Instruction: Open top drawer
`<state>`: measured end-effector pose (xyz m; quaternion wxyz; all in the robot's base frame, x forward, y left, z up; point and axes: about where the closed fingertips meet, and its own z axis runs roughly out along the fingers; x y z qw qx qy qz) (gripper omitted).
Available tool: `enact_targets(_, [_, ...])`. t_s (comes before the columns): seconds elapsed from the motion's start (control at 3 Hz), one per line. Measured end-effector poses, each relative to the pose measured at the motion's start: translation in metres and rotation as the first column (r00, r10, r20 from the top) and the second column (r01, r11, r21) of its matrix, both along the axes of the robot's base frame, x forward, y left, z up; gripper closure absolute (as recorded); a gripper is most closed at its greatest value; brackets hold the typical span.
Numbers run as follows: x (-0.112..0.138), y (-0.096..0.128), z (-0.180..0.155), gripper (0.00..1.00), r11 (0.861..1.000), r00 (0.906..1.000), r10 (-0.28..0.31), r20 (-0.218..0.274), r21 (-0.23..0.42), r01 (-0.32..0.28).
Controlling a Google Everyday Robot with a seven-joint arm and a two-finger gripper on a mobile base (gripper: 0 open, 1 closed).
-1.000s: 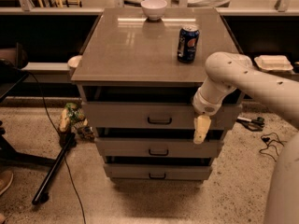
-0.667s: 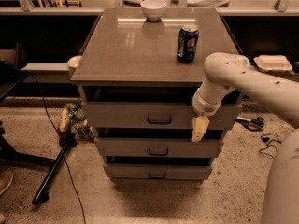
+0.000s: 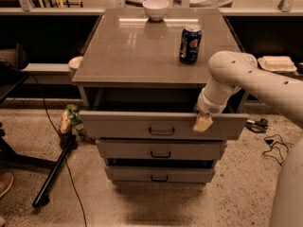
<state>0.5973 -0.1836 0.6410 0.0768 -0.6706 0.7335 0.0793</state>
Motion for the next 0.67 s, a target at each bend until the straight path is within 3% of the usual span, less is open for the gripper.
enact_targets(0.33, [-0.0105,-0.0087,0.0075,0.87,1.0,0.9997,-0.022,0.002,-0.008,0.022])
enact_targets(0.67, [-0.0172,-0.0127,0.0109,1.0,0.999,0.9995,-0.032,0.005,-0.008,0.032])
